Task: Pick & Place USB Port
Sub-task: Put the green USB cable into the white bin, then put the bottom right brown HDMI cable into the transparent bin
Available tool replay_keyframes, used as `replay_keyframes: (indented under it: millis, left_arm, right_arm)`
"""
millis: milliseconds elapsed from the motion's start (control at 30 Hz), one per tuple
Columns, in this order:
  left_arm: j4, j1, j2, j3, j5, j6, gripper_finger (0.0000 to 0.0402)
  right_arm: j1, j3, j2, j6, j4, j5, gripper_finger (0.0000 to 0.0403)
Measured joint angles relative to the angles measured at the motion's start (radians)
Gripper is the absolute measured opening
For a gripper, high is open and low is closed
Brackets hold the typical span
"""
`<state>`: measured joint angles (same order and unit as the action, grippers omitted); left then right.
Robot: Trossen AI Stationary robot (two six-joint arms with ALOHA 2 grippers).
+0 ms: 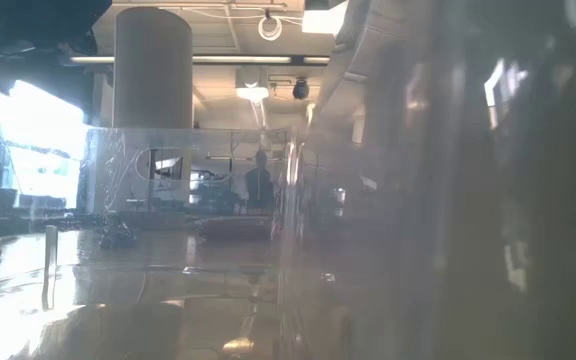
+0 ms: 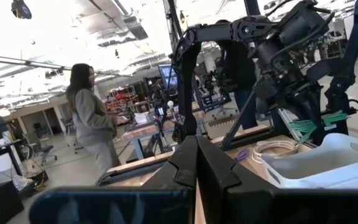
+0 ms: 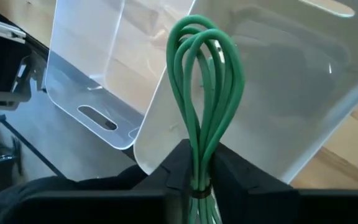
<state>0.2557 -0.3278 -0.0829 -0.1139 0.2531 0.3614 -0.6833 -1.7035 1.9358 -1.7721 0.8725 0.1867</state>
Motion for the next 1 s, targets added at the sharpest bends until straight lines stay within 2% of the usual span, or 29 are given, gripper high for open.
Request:
replay_keyframes:
  millis: [200,433,567,767,1000]
  left_arm:
    - [-0.005,0.0,0.0,0.0,0.0,-0.005,0.0]
    - [-0.02,0.0,0.0,0.0,-0.024,-0.03,0.0]
    - [-0.032,0.0,0.0,0.0,-0.029,-0.03,0.0]
    - [-0.031,0.0,0.0,0.0,-0.028,-0.03,0.0]
    - [-0.031,0.0,0.0,0.0,-0.026,-0.03,0.0]
  right_arm:
    - [0.012,0.0,0.0,0.046,0.01,0.012,0.0126]
    - [0.03,0.0,0.0,0.079,0.047,0.011,0.0171]
    - [0.042,0.0,0.0,0.147,0.088,-0.026,0.0187]
    - [0.082,0.0,0.0,0.346,0.112,-0.131,0.0192]
    - [0.12,0.0,0.0,0.642,0.336,-0.428,0.0192]
